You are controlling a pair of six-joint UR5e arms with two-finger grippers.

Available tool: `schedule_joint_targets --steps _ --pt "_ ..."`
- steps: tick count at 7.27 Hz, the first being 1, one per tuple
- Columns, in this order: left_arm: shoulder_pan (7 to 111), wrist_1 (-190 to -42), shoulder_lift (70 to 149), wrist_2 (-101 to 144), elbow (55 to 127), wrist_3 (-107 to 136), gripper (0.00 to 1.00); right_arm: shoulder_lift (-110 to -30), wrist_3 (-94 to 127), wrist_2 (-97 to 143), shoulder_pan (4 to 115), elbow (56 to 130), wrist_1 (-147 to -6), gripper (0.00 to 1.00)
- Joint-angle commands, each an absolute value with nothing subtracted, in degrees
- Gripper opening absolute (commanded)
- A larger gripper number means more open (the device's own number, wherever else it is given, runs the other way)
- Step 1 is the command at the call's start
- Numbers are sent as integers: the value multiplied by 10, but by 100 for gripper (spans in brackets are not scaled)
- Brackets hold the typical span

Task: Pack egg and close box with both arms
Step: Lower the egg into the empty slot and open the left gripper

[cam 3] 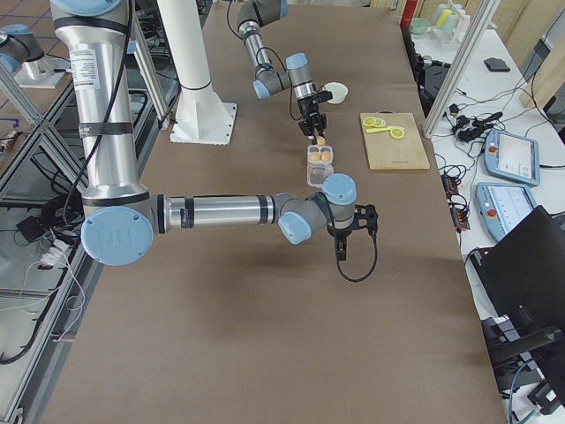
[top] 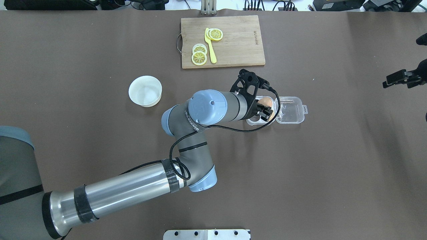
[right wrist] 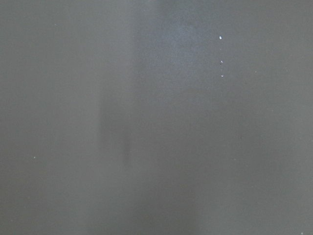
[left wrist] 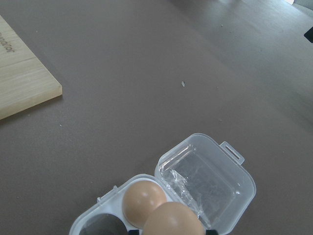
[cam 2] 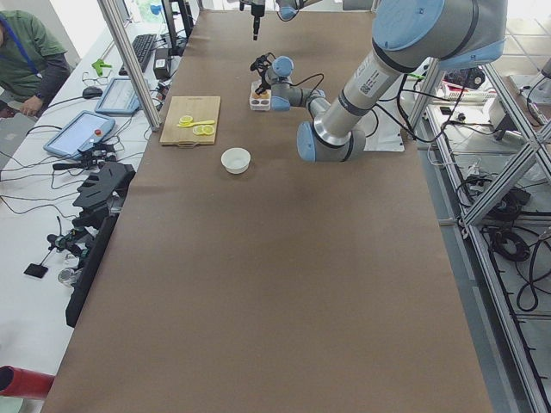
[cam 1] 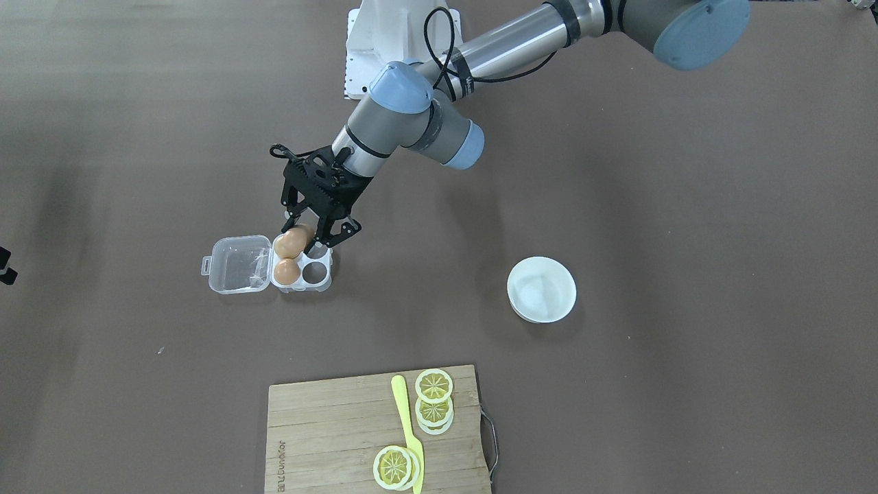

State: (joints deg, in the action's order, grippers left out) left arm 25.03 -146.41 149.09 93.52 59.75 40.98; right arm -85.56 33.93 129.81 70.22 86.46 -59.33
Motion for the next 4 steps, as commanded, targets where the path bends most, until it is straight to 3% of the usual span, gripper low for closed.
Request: schedule_joint_targets --steps 1,4 --pt "252 -1470 1491 921 586 377 0 -855 339 1298 701 865 -593 99" --pt "249 -1475 1490 921 584 376 0 -853 341 1298 702 864 -593 99"
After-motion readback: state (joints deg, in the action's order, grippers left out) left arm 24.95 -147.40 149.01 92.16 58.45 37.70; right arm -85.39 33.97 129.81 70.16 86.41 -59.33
